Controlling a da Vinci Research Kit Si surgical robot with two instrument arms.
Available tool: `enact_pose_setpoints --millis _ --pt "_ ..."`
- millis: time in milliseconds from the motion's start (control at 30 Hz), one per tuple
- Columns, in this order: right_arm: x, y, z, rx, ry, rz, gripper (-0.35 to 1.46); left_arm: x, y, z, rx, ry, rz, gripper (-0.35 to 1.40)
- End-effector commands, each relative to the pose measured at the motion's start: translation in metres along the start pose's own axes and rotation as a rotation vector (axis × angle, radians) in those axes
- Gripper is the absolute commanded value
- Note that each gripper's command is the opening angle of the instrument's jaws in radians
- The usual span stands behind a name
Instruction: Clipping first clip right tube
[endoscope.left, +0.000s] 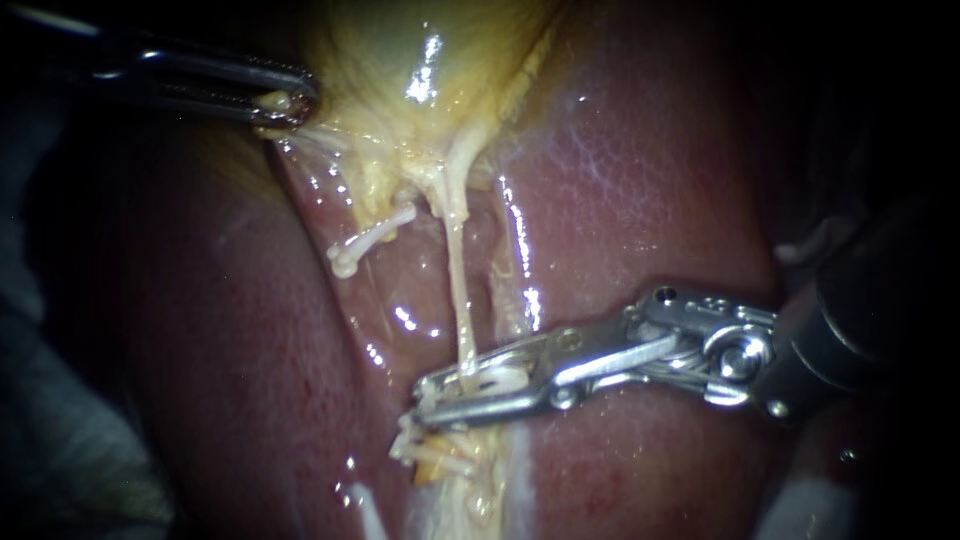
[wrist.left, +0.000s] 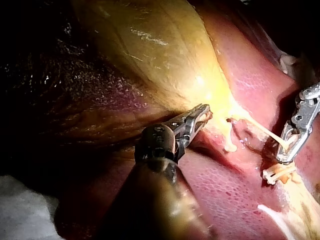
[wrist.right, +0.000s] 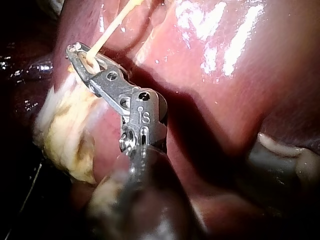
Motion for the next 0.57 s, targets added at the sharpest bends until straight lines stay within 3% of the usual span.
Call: enact_pose_setpoints --millis 33,567 --pt "0.0 0.0 0.0001 -0.003 0.002 0.004 -0.35 0.0 0.0 0.0 0.0 0.0 0.0 -0.35" --pt "-0.0004 -0.0001 -0.0001 -0.002 0.0 0.038 -0.35 0.0001 0.0001 0.0002 0.001 0.001 -0.001 -0.35"
